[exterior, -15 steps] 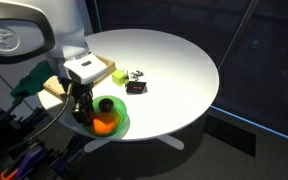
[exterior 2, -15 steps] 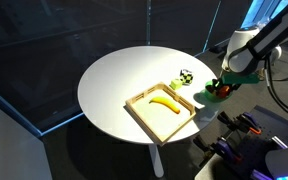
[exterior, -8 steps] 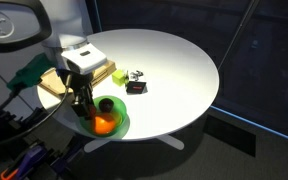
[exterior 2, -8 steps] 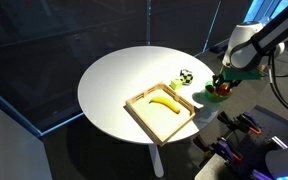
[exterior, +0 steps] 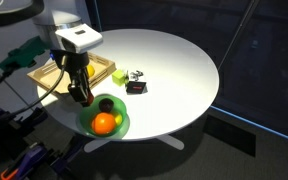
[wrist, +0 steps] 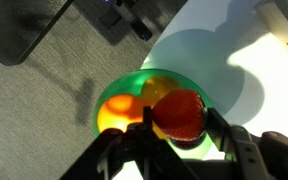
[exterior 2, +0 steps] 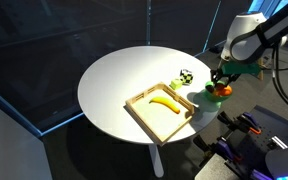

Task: Put the strawberry and square plush toy in the box

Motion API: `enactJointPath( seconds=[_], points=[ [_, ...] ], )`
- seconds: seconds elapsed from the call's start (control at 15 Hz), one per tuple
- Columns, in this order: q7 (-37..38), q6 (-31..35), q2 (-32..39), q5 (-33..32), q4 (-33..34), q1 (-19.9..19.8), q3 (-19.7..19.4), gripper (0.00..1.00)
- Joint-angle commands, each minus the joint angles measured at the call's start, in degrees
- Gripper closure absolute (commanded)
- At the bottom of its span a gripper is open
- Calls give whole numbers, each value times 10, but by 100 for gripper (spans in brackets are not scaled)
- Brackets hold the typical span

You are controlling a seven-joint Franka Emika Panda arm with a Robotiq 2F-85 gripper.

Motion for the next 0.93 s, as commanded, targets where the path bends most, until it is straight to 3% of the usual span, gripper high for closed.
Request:
enactJointPath(
  seconds=[0.0, 0.87],
  points=[
    [-5, -26, -38, -12, 6, -7, 28, 69],
    [-116, -26, -83, 51, 11, 21, 122, 69]
  ],
)
